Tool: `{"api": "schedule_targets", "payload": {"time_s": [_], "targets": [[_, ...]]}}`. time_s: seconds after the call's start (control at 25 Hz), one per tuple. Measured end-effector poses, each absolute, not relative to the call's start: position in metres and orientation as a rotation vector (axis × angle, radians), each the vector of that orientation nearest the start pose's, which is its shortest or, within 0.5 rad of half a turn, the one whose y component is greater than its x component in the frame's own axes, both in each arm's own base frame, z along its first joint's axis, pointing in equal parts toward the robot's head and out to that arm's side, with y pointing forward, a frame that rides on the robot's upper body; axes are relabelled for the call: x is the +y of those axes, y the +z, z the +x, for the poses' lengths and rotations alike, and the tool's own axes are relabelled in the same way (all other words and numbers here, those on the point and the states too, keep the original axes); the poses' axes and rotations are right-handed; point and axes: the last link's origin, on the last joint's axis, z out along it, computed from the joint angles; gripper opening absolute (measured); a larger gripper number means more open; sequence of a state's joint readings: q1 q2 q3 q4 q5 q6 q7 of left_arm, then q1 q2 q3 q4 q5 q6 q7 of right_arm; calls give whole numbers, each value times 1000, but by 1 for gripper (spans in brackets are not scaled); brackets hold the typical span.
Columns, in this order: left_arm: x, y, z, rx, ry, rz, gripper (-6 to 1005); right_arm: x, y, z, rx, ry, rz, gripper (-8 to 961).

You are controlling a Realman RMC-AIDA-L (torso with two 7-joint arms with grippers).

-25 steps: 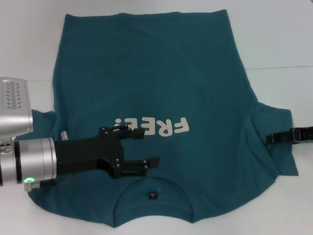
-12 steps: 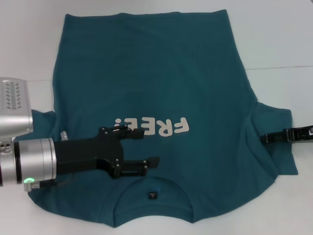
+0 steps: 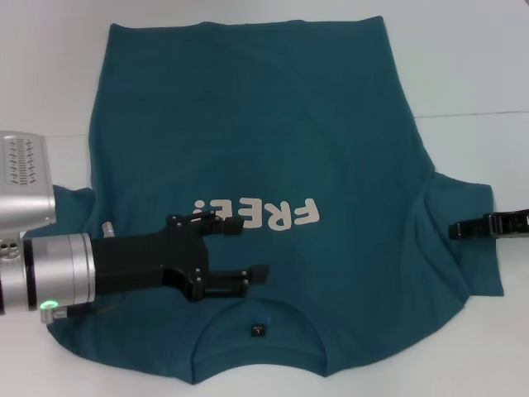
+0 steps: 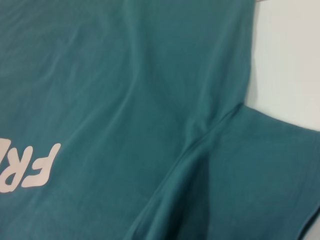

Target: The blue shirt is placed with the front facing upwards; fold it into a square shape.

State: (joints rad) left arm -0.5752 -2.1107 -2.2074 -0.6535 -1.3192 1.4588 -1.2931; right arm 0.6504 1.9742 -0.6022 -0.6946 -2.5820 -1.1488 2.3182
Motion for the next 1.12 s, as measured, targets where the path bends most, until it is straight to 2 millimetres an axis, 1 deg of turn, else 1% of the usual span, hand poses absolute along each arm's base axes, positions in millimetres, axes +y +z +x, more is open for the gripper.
{"api": "schedule_targets", "payload": {"time_s": [0.2, 0.64, 0.88, 1.0, 1.12], "targets": [[343, -35, -216, -374, -737, -2809, 846, 388, 62, 339, 1533, 80, -2018, 797], [342, -38, -216, -386, -744, -2814, 847, 386, 62, 340, 1538, 77, -2020, 377], [341, -38, -217, -391, -744, -2813, 847, 385, 63, 342, 1537, 78, -2019, 348], [341, -38, -217, -391, -744, -2813, 846, 384, 63, 342, 1534, 77, -2023, 172], [341, -39, -217, -392, -745, -2813, 846, 383, 63, 341, 1533, 74, -2038, 128]]}}
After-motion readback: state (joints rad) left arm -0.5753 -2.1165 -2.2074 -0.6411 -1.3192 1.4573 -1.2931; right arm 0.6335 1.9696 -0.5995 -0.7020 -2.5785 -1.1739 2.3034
